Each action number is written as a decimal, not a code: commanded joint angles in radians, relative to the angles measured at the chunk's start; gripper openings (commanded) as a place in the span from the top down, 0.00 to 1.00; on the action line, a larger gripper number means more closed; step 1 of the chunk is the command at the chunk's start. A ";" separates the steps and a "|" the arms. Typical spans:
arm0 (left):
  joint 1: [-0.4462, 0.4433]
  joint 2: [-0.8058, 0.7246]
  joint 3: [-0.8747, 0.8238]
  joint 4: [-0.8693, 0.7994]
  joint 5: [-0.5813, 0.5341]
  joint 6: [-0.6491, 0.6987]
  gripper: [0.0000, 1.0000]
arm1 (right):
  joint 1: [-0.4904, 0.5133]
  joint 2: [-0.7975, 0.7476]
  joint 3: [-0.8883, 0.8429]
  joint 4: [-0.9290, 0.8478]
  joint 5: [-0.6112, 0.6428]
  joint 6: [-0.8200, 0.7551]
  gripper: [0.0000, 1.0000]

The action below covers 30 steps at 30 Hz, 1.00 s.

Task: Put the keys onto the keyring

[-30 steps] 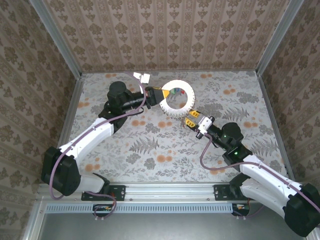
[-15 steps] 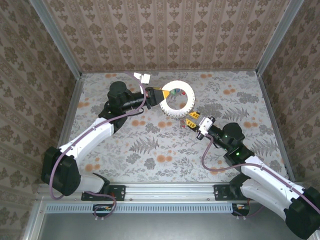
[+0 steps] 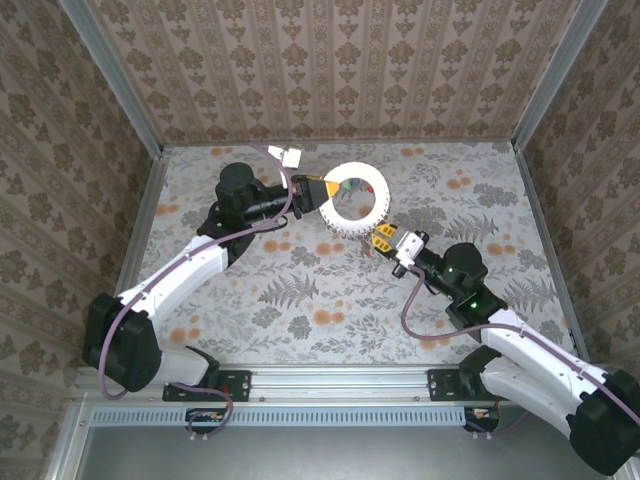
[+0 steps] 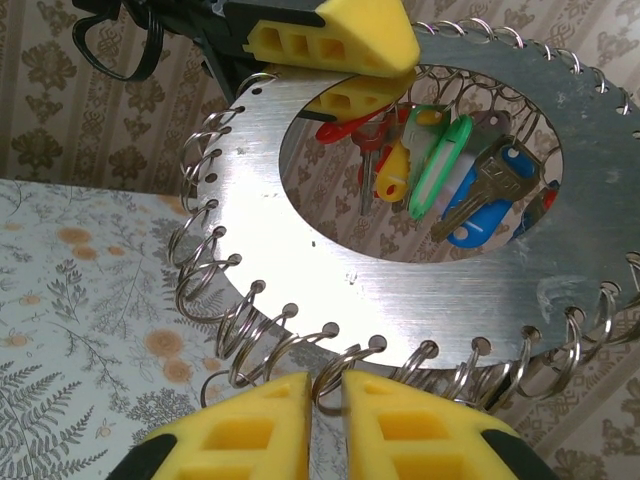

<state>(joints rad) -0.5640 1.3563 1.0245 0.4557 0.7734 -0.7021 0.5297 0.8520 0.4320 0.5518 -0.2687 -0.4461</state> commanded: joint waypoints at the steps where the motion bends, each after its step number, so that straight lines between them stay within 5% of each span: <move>1: -0.008 -0.033 0.053 0.057 0.011 0.008 1.00 | 0.007 0.014 0.036 0.049 0.000 0.006 0.81; 15: -0.013 -0.029 0.058 0.064 -0.006 0.004 1.00 | 0.041 0.012 -0.021 0.156 0.224 0.020 0.79; 30: -0.025 -0.020 0.066 0.072 -0.015 0.001 1.00 | 0.062 0.051 -0.019 0.182 0.234 0.022 0.80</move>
<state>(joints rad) -0.5823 1.3567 1.0382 0.4622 0.7479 -0.7021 0.5854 0.9062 0.4187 0.6975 -0.0566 -0.4389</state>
